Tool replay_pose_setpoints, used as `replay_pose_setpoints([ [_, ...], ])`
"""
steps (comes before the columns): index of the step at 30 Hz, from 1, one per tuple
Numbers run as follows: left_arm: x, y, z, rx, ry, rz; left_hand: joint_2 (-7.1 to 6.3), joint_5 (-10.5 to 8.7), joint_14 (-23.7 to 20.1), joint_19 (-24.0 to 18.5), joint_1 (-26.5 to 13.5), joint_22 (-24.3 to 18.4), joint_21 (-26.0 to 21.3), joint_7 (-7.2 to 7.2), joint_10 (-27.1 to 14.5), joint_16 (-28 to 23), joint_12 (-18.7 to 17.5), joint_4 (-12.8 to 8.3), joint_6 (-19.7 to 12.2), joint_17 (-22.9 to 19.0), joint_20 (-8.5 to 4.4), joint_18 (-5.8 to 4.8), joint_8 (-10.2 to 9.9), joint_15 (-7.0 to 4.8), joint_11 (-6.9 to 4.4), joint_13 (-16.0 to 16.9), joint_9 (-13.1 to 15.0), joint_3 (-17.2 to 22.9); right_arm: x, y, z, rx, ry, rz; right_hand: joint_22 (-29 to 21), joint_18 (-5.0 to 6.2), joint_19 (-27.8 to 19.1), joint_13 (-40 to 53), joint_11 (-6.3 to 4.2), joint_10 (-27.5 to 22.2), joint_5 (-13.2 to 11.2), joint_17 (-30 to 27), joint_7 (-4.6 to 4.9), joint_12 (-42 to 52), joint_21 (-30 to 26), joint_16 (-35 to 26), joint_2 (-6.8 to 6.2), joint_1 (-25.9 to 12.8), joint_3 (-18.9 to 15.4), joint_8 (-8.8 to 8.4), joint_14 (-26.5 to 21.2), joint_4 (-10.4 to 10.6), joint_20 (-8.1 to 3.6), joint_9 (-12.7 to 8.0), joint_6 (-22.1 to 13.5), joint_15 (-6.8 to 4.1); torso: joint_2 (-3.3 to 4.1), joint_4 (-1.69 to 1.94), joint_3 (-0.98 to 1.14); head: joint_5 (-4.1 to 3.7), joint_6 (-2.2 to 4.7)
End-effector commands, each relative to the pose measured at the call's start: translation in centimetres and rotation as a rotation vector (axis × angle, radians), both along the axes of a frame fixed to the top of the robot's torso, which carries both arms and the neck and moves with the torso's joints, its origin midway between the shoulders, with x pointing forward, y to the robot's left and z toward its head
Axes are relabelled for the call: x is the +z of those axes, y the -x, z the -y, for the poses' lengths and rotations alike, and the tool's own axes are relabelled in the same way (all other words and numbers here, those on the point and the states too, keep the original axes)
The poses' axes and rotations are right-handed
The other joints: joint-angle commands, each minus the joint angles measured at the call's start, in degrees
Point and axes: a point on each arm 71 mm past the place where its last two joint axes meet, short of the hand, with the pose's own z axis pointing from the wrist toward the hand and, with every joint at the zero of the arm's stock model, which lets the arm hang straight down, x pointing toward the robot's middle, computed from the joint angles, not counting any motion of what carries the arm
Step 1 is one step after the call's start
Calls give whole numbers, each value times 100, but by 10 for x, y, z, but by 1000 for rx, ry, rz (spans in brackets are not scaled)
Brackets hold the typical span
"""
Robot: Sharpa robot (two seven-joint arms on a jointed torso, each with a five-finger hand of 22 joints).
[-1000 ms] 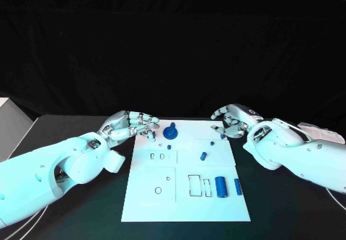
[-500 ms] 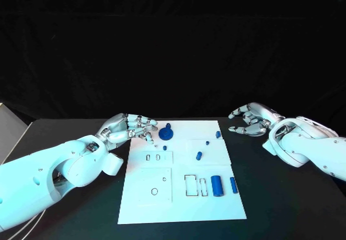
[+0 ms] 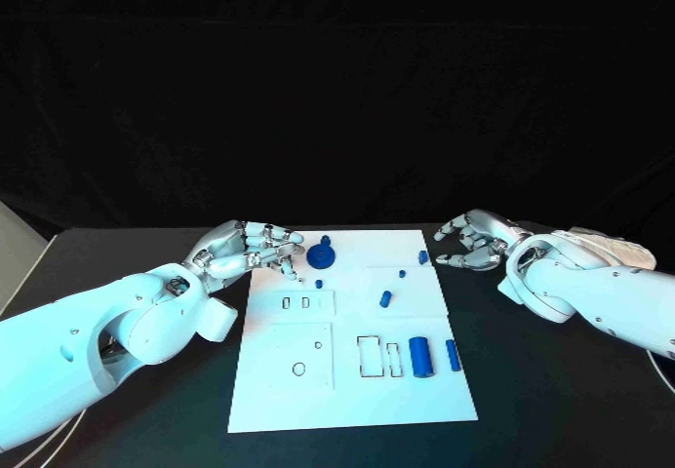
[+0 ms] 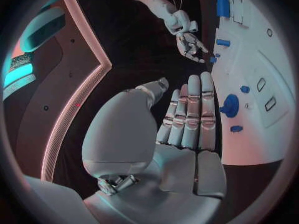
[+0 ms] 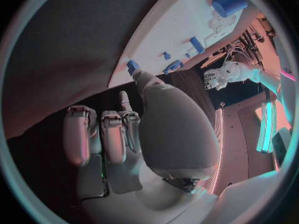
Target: Assemble the parts on the task board
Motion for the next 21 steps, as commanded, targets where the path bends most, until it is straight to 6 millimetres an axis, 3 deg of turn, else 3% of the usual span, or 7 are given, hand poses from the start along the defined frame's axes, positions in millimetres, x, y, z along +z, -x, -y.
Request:
replay_pose_setpoints([
  [1, 0, 1, 2, -23, 7, 7, 55, 0, -31, -23, 18, 5, 18, -3, -35, -38, -17, -30, -26, 7, 1, 52, -24, -5, -19, 1, 5, -8, -2, -2, -2, 9, 22, -1, 519, -67, 300, 1376, 42, 447, 24, 1509, 18, -11, 42, 23, -2, 42, -33, -33, 609, 4, 15, -4, -22, 36, 14, 32, -10, -38, 6],
  [10, 0, 1, 2, -25, 7, 6, 55, 0, -31, -34, 21, 14, 33, -6, -29, -39, -14, -39, -22, 10, 1, 54, -24, -7, -21, 3, 11, -5, -10, -5, -8, 6, 24, -13, 515, -65, 299, 1383, 48, 456, 98, 1509, 23, -3, 37, 23, 44, 45, -18, -21, 609, 25, 18, 3, 15, 32, 25, 22, -3, 16, -57],
  [16, 0, 1, 2, -24, 7, 5, 55, 0, -31, -34, 21, 14, 33, -6, -29, -39, -14, -39, -22, 10, 1, 54, -24, -7, -21, 3, 11, -5, -12, -6, -11, 10, 24, -20, 527, -66, 303, 1390, 48, 464, 155, 1509, 23, 5, 46, 23, 75, 42, 4, -4, 609, 41, 16, 11, 59, 28, 18, 24, -9, 6, -93],
  [21, 0, 1, 2, -23, 6, 4, 55, 0, -31, -34, 21, 14, 33, -6, -29, -39, -14, -39, -22, 10, 1, 54, -24, -7, -21, 3, 11, -5, -14, -6, -14, 16, 26, -33, 544, -70, 309, 1398, 42, 472, 203, 1509, 15, 14, 59, 23, 100, 40, 37, 29, 609, 55, 16, 24, 132, 28, 17, 22, 1, 10, -126],
])
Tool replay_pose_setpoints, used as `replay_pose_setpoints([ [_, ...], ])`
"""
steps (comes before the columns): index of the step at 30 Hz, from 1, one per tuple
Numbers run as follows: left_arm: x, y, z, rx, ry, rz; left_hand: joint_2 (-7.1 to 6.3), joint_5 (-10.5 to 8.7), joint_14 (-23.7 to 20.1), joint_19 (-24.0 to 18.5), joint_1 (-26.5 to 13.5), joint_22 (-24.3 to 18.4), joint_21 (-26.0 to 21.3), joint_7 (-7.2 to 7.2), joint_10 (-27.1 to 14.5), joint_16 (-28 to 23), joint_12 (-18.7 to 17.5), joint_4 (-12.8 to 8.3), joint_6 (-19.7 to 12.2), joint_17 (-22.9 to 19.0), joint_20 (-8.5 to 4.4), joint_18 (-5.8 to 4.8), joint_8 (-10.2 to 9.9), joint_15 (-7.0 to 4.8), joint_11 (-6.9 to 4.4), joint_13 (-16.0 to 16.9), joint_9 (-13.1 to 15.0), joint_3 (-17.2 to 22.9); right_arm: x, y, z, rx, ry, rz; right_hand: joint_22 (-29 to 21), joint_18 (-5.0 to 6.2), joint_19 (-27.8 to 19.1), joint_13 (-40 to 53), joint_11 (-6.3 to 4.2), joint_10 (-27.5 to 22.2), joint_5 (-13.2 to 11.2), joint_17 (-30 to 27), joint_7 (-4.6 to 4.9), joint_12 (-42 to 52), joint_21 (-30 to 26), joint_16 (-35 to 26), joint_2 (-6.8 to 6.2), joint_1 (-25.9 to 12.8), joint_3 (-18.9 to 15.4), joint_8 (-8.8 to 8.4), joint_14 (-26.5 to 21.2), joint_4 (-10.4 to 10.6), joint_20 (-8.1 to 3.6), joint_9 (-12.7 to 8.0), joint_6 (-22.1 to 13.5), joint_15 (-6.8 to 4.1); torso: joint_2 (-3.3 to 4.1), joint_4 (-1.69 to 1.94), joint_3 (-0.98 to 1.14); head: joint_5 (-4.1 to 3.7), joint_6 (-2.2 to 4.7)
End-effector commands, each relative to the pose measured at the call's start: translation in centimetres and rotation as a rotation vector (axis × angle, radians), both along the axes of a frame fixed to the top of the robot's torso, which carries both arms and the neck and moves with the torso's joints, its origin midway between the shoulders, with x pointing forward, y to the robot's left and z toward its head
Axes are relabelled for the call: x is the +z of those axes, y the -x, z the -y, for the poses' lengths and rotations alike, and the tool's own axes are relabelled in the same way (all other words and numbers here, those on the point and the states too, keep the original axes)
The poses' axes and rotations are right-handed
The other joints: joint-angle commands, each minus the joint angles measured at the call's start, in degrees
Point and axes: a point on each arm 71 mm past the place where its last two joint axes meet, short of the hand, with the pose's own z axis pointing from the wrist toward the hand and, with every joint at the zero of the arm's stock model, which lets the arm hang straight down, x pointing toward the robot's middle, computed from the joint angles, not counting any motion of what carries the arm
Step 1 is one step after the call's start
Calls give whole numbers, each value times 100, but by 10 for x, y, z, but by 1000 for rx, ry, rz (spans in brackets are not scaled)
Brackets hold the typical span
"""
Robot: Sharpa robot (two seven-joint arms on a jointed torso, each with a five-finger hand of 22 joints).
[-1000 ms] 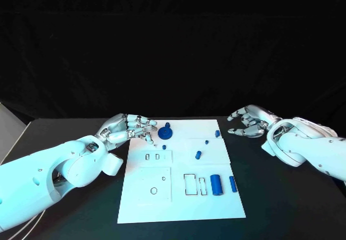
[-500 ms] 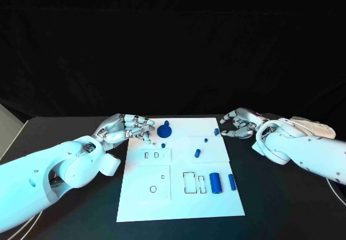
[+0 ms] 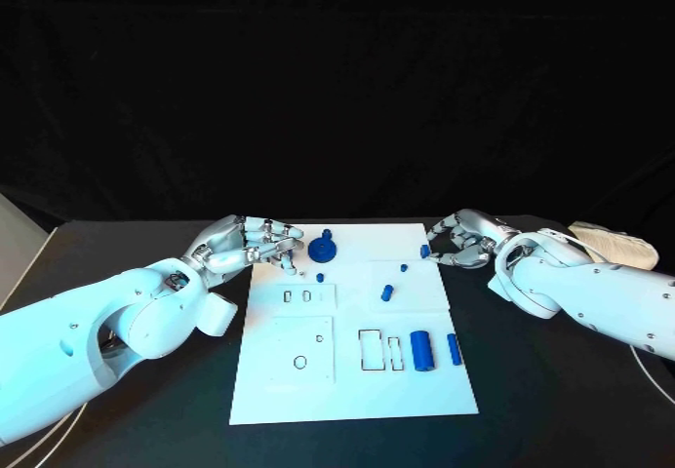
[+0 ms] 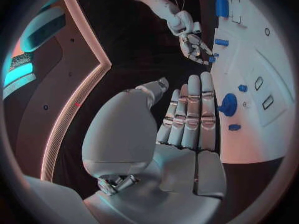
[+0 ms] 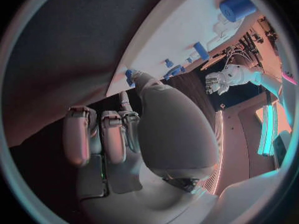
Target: Assemble the parts on the task board
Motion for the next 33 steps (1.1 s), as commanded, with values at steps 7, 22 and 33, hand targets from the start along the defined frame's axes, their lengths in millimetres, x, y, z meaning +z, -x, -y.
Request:
replay_pose_setpoints([
  [7, 1, 1, 2, -20, 5, 6, 56, 0, -31, -41, 21, 12, 44, -6, -30, -40, -14, -44, -22, 7, 1, 55, -26, -8, -21, 4, 8, -2, -4, -1, -3, 14, 17, -27, 545, -70, 311, 1423, 26, 500, 103, 1510, -14, 40, 39, 23, 78, -34, 71, 88, 607, 60, 1, 30, 169, 0, -4, -11, 3, 10, -30],
  [22, 0, 1, 1, -19, 4, 4, 56, 0, -31, -41, 21, 12, 44, -6, -30, -40, -14, -44, -22, 7, 1, 55, -26, -8, -21, 4, 8, -2, -6, -3, -8, 21, 18, -40, 574, -75, 320, 1464, -12, 545, 204, 1510, -60, 85, 58, 23, 142, -33, 225, 135, 607, 74, -55, 37, 272, -68, -4, -1, 0, 40, -53],
  [33, 0, 1, 1, -19, 2, 3, 56, 0, -31, -41, 21, 12, 44, -6, -30, -40, -14, -44, -22, 7, 1, 55, -26, -8, -21, 4, 8, -2, -7, -5, -11, 21, 20, -47, 574, -75, 320, 1467, -14, 548, 207, 1510, -62, 88, 58, 23, 139, -34, 233, 134, 607, 74, -59, 36, 272, -72, -4, -1, 0, 36, -53],
])
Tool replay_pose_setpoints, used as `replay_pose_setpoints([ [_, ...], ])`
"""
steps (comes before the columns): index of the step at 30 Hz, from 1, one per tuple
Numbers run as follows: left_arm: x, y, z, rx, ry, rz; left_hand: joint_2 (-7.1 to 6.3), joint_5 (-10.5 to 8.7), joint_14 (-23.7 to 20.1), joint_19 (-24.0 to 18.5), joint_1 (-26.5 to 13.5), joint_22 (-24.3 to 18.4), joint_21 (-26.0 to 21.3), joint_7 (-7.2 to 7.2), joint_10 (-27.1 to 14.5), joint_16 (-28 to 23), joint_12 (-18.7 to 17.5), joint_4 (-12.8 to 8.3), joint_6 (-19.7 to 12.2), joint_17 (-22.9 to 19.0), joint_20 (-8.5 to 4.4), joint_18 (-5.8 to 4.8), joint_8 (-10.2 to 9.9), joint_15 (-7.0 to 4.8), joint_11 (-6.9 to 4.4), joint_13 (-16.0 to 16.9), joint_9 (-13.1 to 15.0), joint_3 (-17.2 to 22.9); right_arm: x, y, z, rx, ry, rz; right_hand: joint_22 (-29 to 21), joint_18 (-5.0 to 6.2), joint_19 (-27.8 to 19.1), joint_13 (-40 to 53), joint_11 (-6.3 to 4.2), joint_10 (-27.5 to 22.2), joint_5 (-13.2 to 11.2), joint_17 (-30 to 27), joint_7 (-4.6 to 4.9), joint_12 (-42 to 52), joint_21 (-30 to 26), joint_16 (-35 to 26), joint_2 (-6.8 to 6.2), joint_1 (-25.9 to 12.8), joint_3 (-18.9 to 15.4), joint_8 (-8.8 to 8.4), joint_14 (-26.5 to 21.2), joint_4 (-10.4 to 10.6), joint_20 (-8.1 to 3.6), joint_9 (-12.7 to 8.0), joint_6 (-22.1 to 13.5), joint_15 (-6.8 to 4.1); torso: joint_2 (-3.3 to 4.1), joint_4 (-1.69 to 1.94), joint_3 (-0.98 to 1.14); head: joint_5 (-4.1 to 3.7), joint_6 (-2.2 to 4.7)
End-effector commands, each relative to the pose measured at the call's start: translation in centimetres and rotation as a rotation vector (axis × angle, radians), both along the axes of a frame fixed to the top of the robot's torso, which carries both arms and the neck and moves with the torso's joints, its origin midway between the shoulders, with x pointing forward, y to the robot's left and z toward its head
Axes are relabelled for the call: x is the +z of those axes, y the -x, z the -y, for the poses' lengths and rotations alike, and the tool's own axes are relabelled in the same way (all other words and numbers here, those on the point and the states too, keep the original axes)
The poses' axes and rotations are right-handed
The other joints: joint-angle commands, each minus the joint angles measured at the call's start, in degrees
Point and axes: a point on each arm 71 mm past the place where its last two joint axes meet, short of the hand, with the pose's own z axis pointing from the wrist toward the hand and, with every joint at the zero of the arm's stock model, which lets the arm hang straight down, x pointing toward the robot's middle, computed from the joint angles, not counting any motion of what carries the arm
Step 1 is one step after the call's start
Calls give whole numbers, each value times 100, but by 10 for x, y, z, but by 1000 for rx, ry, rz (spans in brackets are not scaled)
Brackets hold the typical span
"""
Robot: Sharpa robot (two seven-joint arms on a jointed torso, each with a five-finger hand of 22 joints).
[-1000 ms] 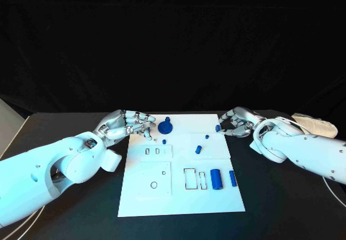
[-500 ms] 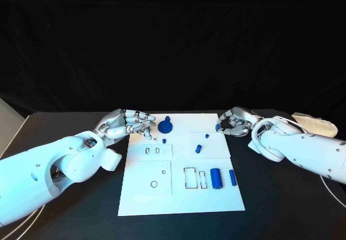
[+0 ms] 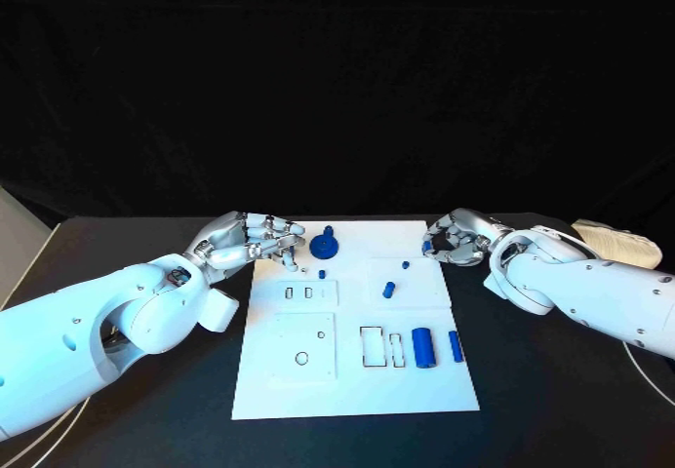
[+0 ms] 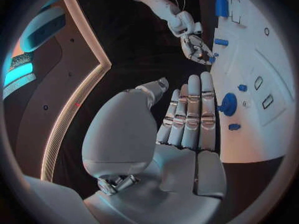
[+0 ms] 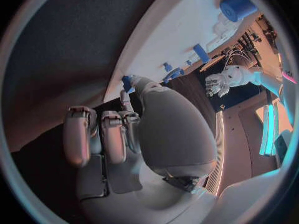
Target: Assemble the parts on the task board
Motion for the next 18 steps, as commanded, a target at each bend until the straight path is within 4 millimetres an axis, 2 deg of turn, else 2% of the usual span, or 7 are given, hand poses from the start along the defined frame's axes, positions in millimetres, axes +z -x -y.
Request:
replay_pose_setpoints([
  [1, 1, 1, 2, -20, 4, 4, 56, 0, -31, -42, 21, 6, 20, -6, -30, -18, -14, -45, -22, 9, 1, 54, -26, -8, -21, 4, 10, -2, -2, 0, -1, 7, 12, -18, 577, -75, 320, 1468, -12, 549, 31, 1510, 4, 20, 37, 23, 55, -10, 34, 22, 606, -12, -59, 4, 44, -31, 2, -3, 1, -3, -2],
  [8, 1, 1, 1, -19, 3, 4, 57, 0, -33, -57, 13, 18, 40, 0, -38, -21, -17, -48, -28, 12, 4, 55, -33, -5, -17, 3, 14, -1, -3, -1, -1, 4, 13, -19, 584, -77, 323, 1478, -23, 560, 40, 1510, -9, 31, 42, 23, 65, -17, 74, 38, 606, -11, -73, 8, 79, -45, -1, -6, 4, 6, -6],
  [18, 0, 1, 1, -18, 2, 4, 57, 0, -33, -57, 13, 18, 40, 0, -38, -21, -17, -48, -28, 12, 4, 55, -33, -5, -17, 3, 14, -1, 0, -1, -1, -5, -1, 21, 600, -79, 330, 1508, -161, 592, 84, 1510, -164, 64, 46, 23, 186, -112, 335, 287, 606, -25, -167, 104, 411, -146, 2, -6, 6, 9, -4],
])
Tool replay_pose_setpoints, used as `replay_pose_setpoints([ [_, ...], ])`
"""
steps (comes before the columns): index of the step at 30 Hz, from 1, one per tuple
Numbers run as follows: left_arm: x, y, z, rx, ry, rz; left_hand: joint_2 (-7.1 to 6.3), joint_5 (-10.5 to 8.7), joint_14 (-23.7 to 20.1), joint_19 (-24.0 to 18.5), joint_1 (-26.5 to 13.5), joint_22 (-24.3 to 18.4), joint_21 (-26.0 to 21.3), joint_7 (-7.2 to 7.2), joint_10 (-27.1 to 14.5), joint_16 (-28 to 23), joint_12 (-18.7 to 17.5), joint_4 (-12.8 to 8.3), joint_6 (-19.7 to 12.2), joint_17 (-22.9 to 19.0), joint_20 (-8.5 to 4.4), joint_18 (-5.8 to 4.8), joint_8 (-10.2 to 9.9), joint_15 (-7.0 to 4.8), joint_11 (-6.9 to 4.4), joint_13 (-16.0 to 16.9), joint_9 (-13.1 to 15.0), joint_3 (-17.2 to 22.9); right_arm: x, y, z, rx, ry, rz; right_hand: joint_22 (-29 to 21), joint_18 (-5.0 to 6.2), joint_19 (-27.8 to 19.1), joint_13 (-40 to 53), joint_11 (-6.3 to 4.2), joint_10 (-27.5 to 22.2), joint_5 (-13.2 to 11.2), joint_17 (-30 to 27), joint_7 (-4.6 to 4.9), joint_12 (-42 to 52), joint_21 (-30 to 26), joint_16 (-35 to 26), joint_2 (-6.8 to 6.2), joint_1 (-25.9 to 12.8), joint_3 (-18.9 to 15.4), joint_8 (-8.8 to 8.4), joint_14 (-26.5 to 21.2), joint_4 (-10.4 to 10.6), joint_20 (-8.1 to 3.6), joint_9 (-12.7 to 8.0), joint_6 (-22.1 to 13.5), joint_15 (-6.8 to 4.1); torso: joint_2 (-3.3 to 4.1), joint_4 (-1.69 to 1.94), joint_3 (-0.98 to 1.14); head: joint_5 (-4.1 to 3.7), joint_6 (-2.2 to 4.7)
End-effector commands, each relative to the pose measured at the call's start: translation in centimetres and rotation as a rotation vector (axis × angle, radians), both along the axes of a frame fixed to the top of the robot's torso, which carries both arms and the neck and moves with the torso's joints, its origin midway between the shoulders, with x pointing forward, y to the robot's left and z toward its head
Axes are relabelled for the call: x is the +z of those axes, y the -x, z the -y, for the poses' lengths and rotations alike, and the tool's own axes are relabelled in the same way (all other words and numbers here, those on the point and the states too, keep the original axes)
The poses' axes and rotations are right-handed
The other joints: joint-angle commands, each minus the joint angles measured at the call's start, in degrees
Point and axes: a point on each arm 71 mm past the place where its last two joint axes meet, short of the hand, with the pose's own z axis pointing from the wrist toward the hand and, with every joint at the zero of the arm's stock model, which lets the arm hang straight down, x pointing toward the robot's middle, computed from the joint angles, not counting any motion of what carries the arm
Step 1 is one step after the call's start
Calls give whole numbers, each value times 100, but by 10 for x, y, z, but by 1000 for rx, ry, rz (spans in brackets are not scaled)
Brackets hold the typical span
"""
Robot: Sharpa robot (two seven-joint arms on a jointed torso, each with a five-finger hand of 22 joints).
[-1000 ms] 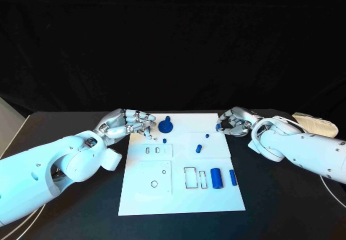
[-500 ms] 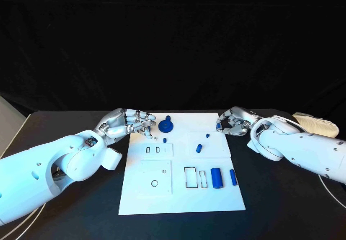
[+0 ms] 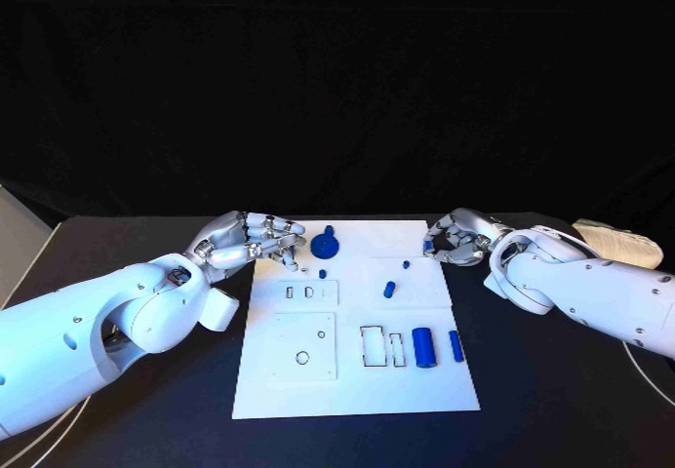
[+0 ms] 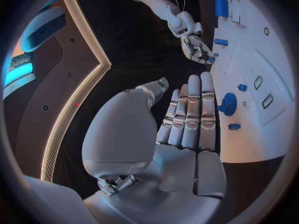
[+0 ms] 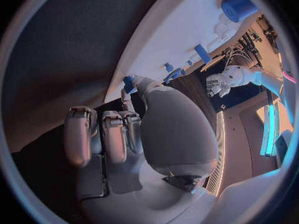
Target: Assemble the parts on the task board
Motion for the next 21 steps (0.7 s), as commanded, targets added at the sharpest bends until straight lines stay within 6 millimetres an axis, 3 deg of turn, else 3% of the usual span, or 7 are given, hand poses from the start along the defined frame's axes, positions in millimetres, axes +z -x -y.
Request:
replay_pose_setpoints([
  [1, 1, 1, 1, -19, 3, 4, 57, 0, -33, -37, 13, 5, 40, 0, -38, -21, -17, -48, -28, 5, -16, 55, -33, -5, -17, 3, 9, -1, 1, 1, -1, -1, -5, 28, 607, -82, 333, 1509, -60, 594, 21, 1510, -11, 35, 27, 23, 79, -3, 47, 59, 598, -12, -66, 39, 80, -37, 1, -1, 0, -4, 4],
  [15, 0, 1, 1, -18, 3, 4, 57, 0, -33, -37, 13, 5, 40, 0, -38, -21, -17, -48, -28, 5, -16, 55, -33, -5, -17, 3, 9, -1, 12, 8, -8, -48, -45, 142, 611, -83, 337, 1509, -121, 594, -19, 1510, -65, 35, 22, 23, 157, -19, 263, 199, 598, -110, -107, 109, 123, -68, -16, 3, -7, -11, 11],
  [21, 0, 0, 0, -15, 2, 4, 57, 0, -33, -37, 13, 5, 40, 0, -38, -21, -17, -48, -28, 5, -16, 55, -33, -5, -17, 3, 9, -1, 23, 14, -18, -65, -61, 177, 601, -81, 334, 1509, -125, 594, -24, 1510, -68, 35, 12, 23, 165, -27, 298, 221, 598, -124, -103, 121, 130, -58, -37, -21, -18, -7, 30],
])
